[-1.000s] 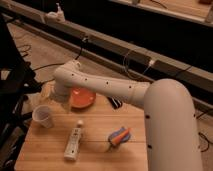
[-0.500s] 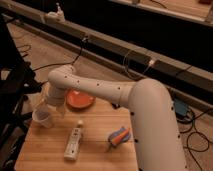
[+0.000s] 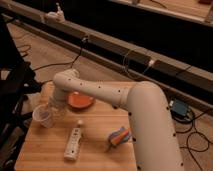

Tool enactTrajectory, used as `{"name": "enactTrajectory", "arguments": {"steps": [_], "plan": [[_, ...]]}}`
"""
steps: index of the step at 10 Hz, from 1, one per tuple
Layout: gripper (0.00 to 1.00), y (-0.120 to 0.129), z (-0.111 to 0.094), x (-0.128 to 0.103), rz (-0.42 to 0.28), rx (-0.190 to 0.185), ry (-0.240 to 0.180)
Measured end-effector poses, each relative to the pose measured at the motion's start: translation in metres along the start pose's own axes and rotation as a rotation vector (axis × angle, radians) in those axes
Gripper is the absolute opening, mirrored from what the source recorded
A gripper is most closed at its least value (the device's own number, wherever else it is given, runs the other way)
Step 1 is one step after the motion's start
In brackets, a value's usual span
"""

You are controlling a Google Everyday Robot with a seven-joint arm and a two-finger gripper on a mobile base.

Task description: Place the ceramic cup in the ceramic bowl

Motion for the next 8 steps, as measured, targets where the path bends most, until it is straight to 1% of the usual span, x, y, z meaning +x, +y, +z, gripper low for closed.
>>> {"name": "enactTrajectory", "arguments": {"steps": [2, 4, 5, 6, 8], "plan": [[0.26, 0.002, -0.008, 0.008, 0.035, 0.009, 0.029], [0.06, -0.001, -0.022, 0.015, 0.087, 0.028, 0.064], [0.01, -0.007, -0.032, 0.019, 0.109, 0.055, 0.08], [0.0, -0.012, -0.045, 0.024, 0.128, 0.088, 0.096], [0.0, -0.02, -0.076, 0.037, 0.163, 0.152, 0.142]]}}
